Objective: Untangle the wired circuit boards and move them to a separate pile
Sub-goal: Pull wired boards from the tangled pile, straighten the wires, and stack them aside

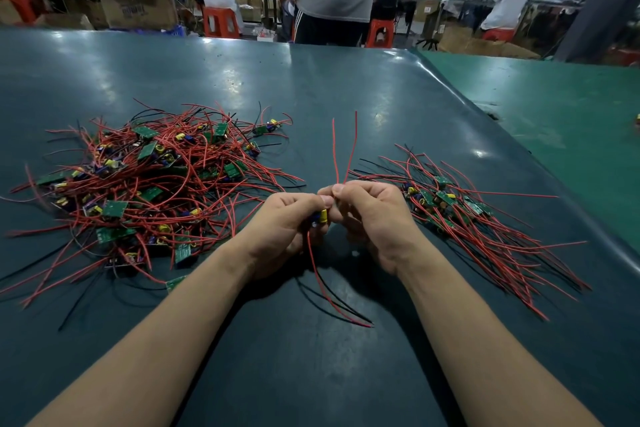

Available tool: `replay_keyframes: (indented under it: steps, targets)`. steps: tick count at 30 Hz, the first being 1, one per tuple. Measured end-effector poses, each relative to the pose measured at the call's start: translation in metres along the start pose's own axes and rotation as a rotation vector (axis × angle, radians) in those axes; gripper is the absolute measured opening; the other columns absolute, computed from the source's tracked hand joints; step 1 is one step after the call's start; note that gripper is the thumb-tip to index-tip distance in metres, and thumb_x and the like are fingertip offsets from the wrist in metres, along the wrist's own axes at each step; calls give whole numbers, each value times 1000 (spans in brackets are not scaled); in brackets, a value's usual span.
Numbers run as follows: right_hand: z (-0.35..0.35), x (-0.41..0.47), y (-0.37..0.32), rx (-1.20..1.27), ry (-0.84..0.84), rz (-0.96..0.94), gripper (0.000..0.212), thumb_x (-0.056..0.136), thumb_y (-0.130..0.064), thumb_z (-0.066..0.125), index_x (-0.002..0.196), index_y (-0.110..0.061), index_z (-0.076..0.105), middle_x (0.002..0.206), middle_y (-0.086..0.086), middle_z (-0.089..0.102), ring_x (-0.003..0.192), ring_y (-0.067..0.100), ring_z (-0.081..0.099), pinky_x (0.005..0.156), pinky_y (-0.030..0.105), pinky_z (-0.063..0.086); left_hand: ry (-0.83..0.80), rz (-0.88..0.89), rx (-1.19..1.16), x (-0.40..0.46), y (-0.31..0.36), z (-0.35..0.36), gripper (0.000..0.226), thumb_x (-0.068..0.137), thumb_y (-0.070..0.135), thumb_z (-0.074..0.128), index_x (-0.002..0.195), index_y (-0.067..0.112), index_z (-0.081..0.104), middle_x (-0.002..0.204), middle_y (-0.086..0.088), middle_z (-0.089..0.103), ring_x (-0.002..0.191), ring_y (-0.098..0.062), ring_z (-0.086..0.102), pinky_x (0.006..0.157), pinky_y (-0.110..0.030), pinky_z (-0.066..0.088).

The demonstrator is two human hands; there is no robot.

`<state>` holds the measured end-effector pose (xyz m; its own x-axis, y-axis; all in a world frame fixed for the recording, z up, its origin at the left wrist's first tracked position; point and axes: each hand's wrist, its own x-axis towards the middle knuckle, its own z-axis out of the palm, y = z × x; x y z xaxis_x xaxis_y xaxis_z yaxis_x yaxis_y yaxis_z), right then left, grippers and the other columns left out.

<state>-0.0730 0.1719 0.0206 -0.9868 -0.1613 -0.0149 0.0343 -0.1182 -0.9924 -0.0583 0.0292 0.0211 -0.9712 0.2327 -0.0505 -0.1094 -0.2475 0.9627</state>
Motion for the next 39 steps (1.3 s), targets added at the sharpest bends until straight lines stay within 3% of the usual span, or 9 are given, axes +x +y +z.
replay_keyframes:
  steps: [2, 5, 10, 14, 17, 22, 26, 34, 39]
  targets:
    - [-2, 1, 1, 26, 14, 22, 21, 91, -18, 63, 76, -16, 78, 67, 9, 46, 56, 17, 40, 40, 16, 26, 14, 3, 2, -1, 0, 1, 40, 95, 7, 53, 60, 8, 72, 62, -2, 61, 48, -5, 52, 46, -11, 41]
    - [-1, -1, 2, 27, -61, 1, 18, 82, -31, 73, 81, -13, 77, 61, -2, 59, 45, 7, 40, 38, 17, 28, 89, 10, -32, -1, -1, 3, 42, 97, 10, 51, 60, 9, 71, 58, -5, 57, 46, -8, 51, 52, -26, 47]
    - [4, -3, 5, -36, -39, -125, 13, 88, -12, 70, 97, -4, 73, 50, -12, 58, 39, -2, 43, 41, 8, 31, 179, 42, 18, 1, -4, 3, 35, 98, 9, 46, 67, 8, 60, 58, -6, 54, 47, -11, 46, 50, -23, 38]
    - [3, -4, 0, 10, -30, -183, 17, 88, 0, 66, 103, 6, 68, 44, -14, 56, 38, -3, 50, 41, 5, 36, 95, 20, -54, 0, -2, 2, 28, 96, 13, 43, 73, 8, 59, 63, -4, 54, 52, -11, 51, 52, -20, 41]
    - [3, -1, 3, -8, 41, -126, 7, 88, -7, 68, 91, -4, 74, 49, -5, 53, 36, 1, 33, 35, 14, 26, 35, 38, 33, -1, -3, 3, 21, 93, 14, 49, 75, 9, 59, 63, -1, 54, 57, -10, 48, 54, -20, 37]
    - [4, 0, 4, 4, 61, -107, 16, 89, -10, 67, 75, -13, 75, 51, -5, 60, 36, 1, 38, 36, 12, 28, 67, 85, 110, -2, -4, 4, 43, 96, 3, 47, 61, 11, 70, 57, -1, 55, 51, -8, 50, 46, -15, 36]
    - [3, 3, 5, 80, 107, -71, 26, 92, -13, 63, 67, -12, 71, 41, -3, 33, 34, 8, 22, 39, 16, 18, 1, 76, 147, -3, -5, 3, 29, 85, 16, 61, 58, 12, 71, 63, -8, 51, 58, -15, 43, 54, -26, 32]
    - [-5, 12, -1, 429, 275, -26, 26, 97, -9, 53, 74, -4, 64, 42, -7, 24, 33, 4, 18, 34, 13, 16, -206, 7, 120, -6, 0, -3, 20, 60, 21, 55, 57, 1, 59, 46, 0, 52, 40, -8, 40, 42, -17, 34]
    - [-6, 14, -2, 508, 285, -21, 25, 98, -9, 51, 75, -4, 60, 42, -8, 28, 33, 3, 21, 32, 14, 17, -324, -43, 143, -6, 2, -6, 25, 55, 33, 54, 50, 9, 59, 45, 1, 47, 40, -11, 36, 44, -18, 32]
